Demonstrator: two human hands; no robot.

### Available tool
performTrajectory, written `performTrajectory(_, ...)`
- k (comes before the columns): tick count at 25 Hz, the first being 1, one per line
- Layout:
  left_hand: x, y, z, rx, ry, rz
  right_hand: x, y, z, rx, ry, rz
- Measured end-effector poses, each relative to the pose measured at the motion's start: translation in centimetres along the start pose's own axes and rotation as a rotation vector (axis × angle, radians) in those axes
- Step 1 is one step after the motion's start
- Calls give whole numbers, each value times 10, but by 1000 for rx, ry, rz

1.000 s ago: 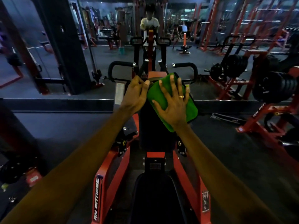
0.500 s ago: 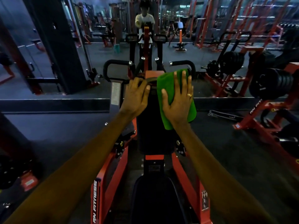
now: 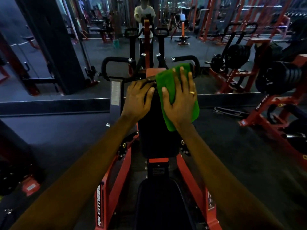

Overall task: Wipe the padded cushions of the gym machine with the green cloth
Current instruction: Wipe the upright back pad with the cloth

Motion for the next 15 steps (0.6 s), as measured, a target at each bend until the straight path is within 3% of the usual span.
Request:
performTrajectory(3, -1, 2, 1, 24, -1, -31, 0, 9, -1, -64, 34, -20)
performTrajectory(8, -4, 4, -4, 12, -21, -59, 17, 109, -9, -13, 24, 7)
performTrajectory(15, 2, 3, -1, 36, -59, -31, 3, 9, 8, -99, 79, 30)
Point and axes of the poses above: each hand's wrist, its own y-axis away from the middle knuckle, its own x-axis out of the palm, z = x × y, the point moved 8 cm from there along -y, towards the middle knuckle, and after that the axes turned 13 degrees about -x, right-handed, at the moved point
